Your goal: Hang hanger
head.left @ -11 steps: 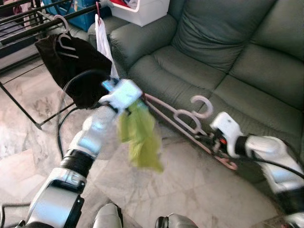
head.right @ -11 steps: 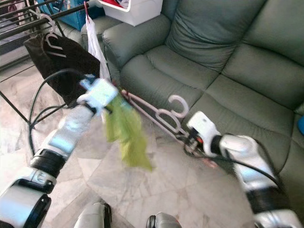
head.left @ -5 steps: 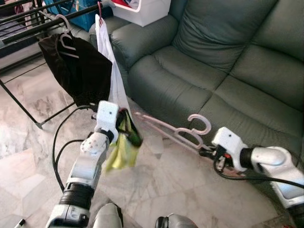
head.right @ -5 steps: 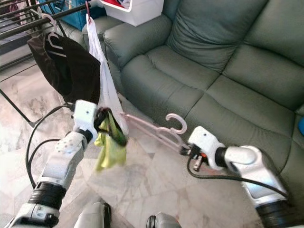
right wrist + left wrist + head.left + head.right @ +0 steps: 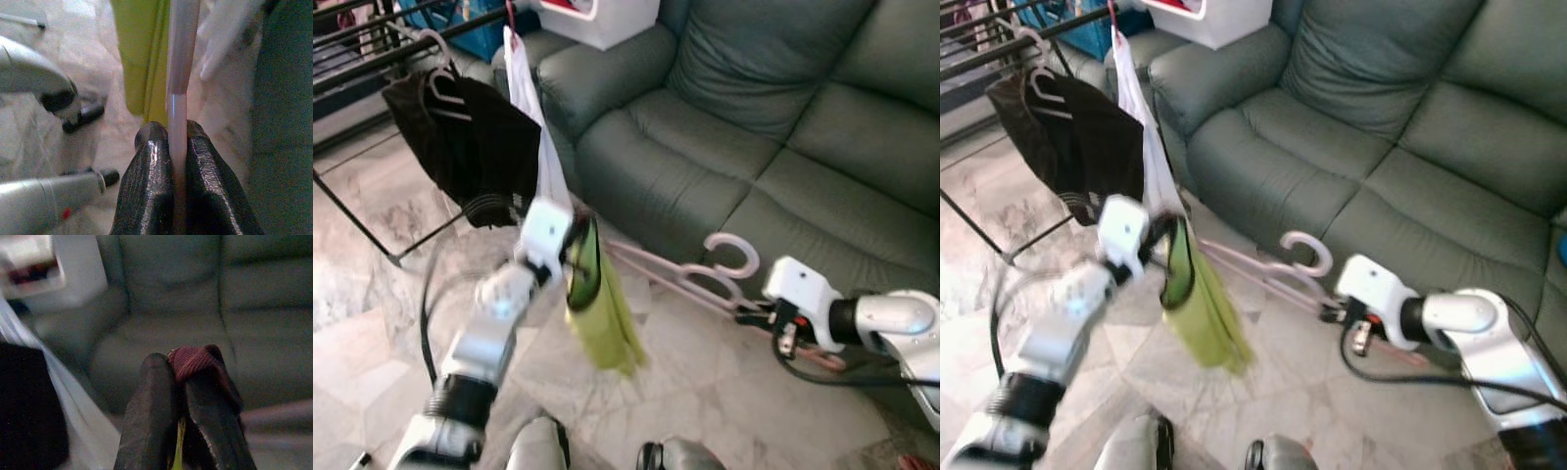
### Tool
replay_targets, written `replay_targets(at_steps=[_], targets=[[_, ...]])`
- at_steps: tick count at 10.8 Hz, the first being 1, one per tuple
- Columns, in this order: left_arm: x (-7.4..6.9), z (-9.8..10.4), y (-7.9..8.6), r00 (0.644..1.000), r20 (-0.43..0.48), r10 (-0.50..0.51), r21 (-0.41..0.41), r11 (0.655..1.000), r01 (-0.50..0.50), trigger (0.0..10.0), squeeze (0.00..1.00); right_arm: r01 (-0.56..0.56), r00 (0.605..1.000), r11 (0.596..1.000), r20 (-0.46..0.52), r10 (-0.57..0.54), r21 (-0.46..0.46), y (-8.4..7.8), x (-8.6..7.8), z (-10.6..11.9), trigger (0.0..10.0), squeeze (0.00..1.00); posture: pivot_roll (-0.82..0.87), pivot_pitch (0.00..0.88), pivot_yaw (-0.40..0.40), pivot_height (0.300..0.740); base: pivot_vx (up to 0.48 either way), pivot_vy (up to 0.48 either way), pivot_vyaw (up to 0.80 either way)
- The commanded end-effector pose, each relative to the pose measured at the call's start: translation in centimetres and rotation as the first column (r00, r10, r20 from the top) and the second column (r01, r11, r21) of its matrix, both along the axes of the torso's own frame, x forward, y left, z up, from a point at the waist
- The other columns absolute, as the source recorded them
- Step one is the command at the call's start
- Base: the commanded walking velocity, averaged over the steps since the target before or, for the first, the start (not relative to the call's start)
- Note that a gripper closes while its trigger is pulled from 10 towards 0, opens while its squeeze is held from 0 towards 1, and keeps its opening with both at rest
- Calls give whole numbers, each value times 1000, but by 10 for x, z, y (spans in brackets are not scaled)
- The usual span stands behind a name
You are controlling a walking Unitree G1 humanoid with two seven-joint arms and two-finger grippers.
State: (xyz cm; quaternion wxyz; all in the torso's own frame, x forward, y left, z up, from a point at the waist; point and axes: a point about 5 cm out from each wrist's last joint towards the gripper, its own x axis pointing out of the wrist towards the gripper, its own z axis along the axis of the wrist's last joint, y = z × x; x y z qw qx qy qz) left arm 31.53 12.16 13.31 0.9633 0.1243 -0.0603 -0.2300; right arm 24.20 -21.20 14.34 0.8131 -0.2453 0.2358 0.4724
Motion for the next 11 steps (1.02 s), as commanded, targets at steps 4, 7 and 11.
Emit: replay_targets(at_steps=[4,7,11], targets=[[-33,-4,4,993,77,-86,63,995,81,10000,0,-21,999,995,-27,24,99,20,-22,-7,10000,0,-72,101,-35,740,0,0,0],[-42,-7,-13,971,67,-229,142,966,218,10000,0,-59,993,997,-102,63,44,15,-32,-11,10000,0,-59,109,-34,740,0,0,0],[-33,1,-21,917,83,-390,250,899,360,10000,0,-142,973,990,-186,137,-12,3,-47,-5,10000,0,-71,112,-15,740,0,0,0]])
